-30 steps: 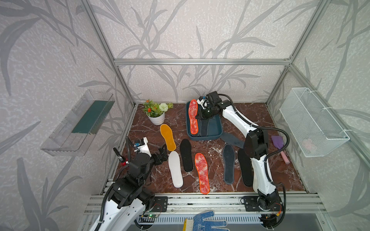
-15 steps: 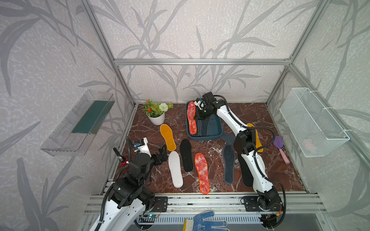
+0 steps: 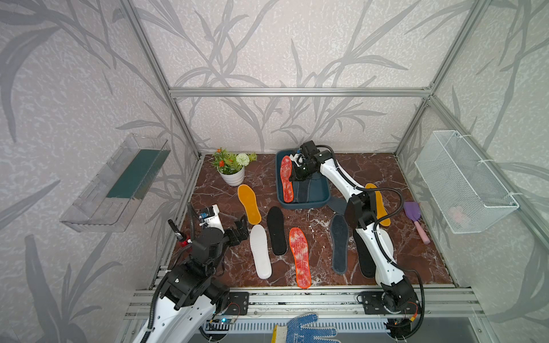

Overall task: Put the insoles into the storage box
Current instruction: Place the insole in the storage box.

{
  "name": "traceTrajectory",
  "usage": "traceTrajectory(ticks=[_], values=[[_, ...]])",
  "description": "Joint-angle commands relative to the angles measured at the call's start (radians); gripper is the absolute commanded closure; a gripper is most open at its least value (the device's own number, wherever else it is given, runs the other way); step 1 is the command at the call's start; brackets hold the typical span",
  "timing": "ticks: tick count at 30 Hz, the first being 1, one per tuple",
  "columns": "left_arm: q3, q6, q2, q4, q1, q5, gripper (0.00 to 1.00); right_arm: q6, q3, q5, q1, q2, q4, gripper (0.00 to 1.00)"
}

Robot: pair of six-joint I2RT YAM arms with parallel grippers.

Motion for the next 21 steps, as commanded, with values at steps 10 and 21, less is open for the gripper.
traceTrajectory(ticks=[10, 21], values=[[-0.002, -0.020, 0.022, -0.007, 0.002, -0.018, 0.01, -0.020, 0.055, 0.020, -0.008, 0.081, -0.006, 1.00], [0.011, -0.049, 0.054, -0.031, 0.002, -0.035, 0.01, -0.060, 0.059, 0.045, 0.000, 0.026, -0.039, 0.52]])
